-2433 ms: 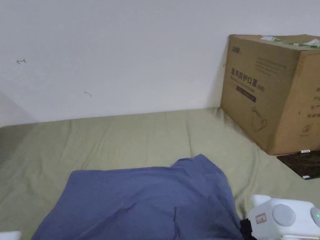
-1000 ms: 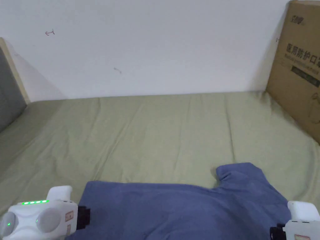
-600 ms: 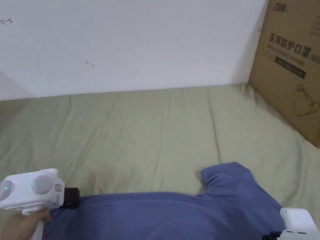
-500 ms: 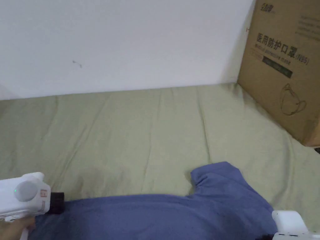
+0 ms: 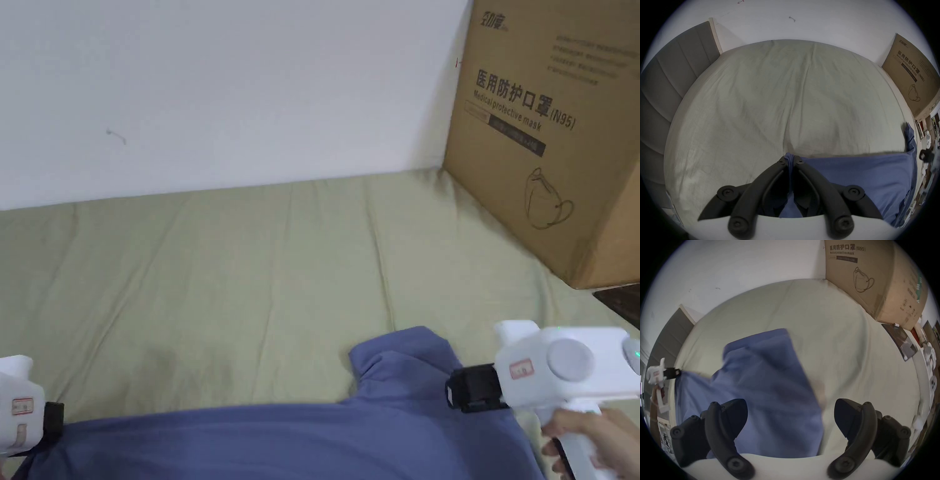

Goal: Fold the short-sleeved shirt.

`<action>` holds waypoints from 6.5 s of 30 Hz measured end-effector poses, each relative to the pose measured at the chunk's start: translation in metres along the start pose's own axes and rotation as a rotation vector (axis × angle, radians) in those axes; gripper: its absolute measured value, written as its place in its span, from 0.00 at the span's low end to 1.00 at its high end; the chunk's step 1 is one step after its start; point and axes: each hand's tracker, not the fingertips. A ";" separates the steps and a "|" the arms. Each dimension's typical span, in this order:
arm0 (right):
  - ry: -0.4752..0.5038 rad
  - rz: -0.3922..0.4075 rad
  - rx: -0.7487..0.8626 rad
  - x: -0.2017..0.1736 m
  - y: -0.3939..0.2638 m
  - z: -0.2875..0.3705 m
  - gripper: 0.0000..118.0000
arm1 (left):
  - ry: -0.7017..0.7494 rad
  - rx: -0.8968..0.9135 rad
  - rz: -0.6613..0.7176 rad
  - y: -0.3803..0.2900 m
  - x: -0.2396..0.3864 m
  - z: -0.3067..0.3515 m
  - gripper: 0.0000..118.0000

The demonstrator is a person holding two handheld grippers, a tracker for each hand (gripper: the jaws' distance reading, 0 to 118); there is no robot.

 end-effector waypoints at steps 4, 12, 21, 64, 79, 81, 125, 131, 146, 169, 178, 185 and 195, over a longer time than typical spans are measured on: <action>-0.050 0.025 -0.106 0.007 0.019 -0.041 0.90 | 0.000 0.010 -0.022 0.000 -0.001 0.002 0.03; -0.079 0.070 -0.023 -0.018 0.004 -0.017 0.11 | -0.003 0.026 -0.032 0.004 0.000 0.011 0.03; 0.025 -0.102 0.042 -0.020 0.020 0.037 0.01 | -0.022 0.096 -0.010 0.012 -0.006 0.086 0.03; 0.037 -0.080 0.698 -0.103 0.234 0.484 0.01 | 0.194 0.728 0.017 0.216 0.016 0.405 0.03; -0.064 -0.119 0.041 -0.080 0.136 0.071 0.01 | 0.235 0.195 -0.077 0.070 0.019 0.057 0.03; -0.065 -0.122 -0.040 -0.072 0.118 0.022 0.01 | 0.238 0.128 -0.076 0.043 0.016 0.024 0.03; 0.059 -0.034 0.085 -0.019 -0.334 0.221 0.67 | 0.065 0.218 -0.021 -0.370 -0.053 0.259 0.80; 0.088 -0.047 0.134 -0.023 -0.359 0.233 0.00 | 0.039 0.213 -0.012 -0.409 -0.049 0.272 0.00; 0.089 -0.049 0.065 -0.030 -0.361 0.206 0.00 | -0.020 0.161 0.076 -0.378 -0.057 0.218 0.45; 0.069 0.015 -0.018 -0.021 -0.343 0.169 0.00 | -0.033 0.163 0.006 -0.373 -0.048 0.226 0.02; 0.109 -0.023 0.088 -0.025 -0.291 0.206 0.00 | -0.018 0.179 -0.023 -0.334 -0.055 0.233 0.02; 0.028 -0.036 0.109 -0.026 -0.200 0.174 0.00 | 0.021 0.167 -0.112 -0.249 -0.050 0.197 0.02; -0.052 -0.009 0.057 -0.038 -0.185 0.125 0.49 | 0.039 0.051 -0.126 -0.221 -0.048 0.146 0.86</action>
